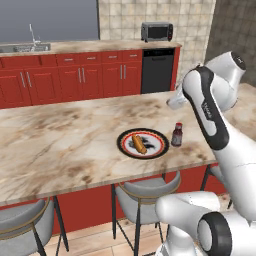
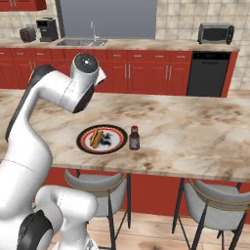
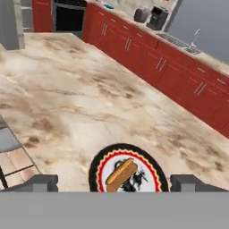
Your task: Move the hot dog bun to the plate on the dining table and place the condiment next to that plate. Then navigate to the fridge and take the sausage and place it on the plate as well.
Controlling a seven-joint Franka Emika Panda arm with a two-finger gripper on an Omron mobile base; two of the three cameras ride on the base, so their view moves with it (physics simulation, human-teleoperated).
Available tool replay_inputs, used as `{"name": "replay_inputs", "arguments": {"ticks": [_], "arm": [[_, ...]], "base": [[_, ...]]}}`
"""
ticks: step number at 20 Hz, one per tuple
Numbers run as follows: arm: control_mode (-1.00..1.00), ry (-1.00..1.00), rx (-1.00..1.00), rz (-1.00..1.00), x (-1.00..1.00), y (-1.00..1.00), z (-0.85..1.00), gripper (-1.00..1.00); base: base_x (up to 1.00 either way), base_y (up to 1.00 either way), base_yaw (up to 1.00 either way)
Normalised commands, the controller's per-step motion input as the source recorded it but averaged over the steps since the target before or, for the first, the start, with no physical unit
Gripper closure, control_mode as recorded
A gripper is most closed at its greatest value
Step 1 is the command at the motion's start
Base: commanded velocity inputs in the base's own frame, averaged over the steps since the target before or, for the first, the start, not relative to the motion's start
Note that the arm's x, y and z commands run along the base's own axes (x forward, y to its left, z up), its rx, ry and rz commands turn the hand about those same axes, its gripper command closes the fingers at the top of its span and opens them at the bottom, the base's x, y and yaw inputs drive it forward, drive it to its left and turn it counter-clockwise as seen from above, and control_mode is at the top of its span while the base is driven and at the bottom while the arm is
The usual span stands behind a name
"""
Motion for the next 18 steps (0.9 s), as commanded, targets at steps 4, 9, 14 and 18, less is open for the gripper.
{"name": "replay_inputs", "arguments": {"ticks": [4, 9, 14, 18], "arm": [[-1.00, 0.42, 0.00, -0.57, -0.43, 0.00, 0.00, -1.00], [-1.00, 0.41, 0.05, -0.55, -0.39, -0.13, 0.00, -1.00], [-1.00, 0.30, 0.04, -0.44, -0.41, -0.16, 0.00, -1.00], [-1.00, 0.06, 0.01, -0.23, -0.54, -0.08, -0.02, -1.00]], "base": [[0.00, 0.00, 0.00], [0.00, 0.00, 0.00], [0.00, 0.00, 0.00], [0.00, 0.00, 0.00]]}}
